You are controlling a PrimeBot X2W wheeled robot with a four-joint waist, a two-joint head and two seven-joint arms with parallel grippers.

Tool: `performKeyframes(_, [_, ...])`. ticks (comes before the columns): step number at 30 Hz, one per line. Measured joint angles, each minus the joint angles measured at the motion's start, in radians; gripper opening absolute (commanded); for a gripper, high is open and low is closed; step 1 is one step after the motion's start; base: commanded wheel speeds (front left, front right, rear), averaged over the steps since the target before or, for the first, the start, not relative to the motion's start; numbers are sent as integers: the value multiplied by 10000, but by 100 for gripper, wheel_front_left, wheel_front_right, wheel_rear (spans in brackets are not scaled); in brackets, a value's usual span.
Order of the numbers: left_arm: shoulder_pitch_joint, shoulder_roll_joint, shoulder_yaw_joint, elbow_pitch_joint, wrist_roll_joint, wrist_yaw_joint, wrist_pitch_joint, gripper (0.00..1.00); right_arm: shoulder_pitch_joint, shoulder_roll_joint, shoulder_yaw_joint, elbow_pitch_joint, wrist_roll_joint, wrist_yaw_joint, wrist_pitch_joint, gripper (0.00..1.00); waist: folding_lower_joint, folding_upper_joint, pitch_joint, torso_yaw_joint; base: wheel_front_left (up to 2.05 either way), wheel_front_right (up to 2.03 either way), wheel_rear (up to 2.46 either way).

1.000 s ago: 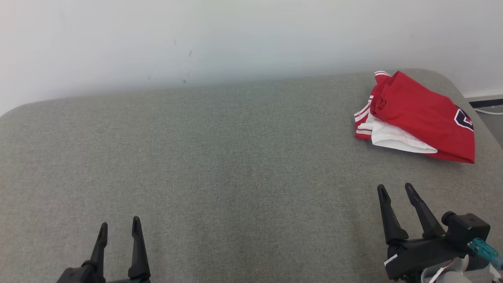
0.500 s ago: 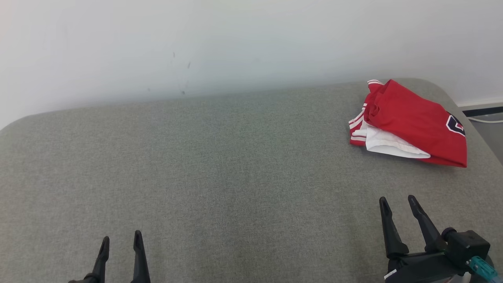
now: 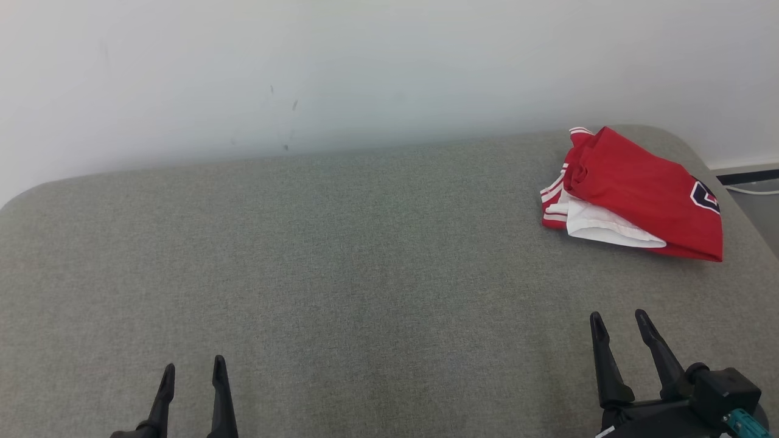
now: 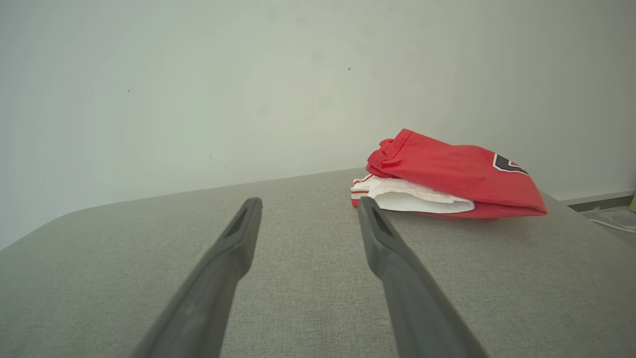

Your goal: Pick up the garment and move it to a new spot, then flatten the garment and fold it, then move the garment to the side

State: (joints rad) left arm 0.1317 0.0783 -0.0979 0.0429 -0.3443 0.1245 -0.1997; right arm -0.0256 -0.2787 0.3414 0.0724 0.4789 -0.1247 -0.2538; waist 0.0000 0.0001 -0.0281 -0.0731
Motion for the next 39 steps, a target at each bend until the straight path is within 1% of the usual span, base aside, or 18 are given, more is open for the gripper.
performKeyframes(5, [1, -2, -36, -36, 27, 0, 46, 100, 12, 54, -48, -59, -117, 0, 0, 100, 0, 0, 6, 13, 0, 0, 0])
performKeyframes(6, [1, 0, -54, -54, 29, 0, 46, 0, 21, 59, -67, -67, -151, 0, 0, 0, 0, 0, 9, 17, 0, 0, 0])
performKeyframes(13, [128, -107, -100, 531, -71, -13, 59, 0, 429, 336, 52, 527, -151, 17, 81, 0, 0, 0, 13, 21, 0, 0, 0])
performKeyframes(19, [142, -115, -13, 660, -516, -113, 230, 0, 405, 430, -265, 589, 430, 123, 301, 0, 0, 0, 33, 65, 0, 0, 0])
performKeyframes(25, [80, -138, 157, 763, -1488, -293, 426, 0, 379, 564, -545, 658, 1149, 295, 550, 0, 0, 0, 53, 114, 0, 0, 0])
performKeyframes(38, [-243, -155, 416, 1022, -3145, -569, 894, 0, 293, 826, -1202, 917, 2719, 591, 1053, 0, 0, -1, 92, 210, 0, 0, 0])
performKeyframes(39, [-281, -155, 451, 1030, -3331, -642, 940, 0, 289, 848, -1252, 932, 2832, 639, 1122, 0, 0, 0, 95, 217, 0, 0, 0])
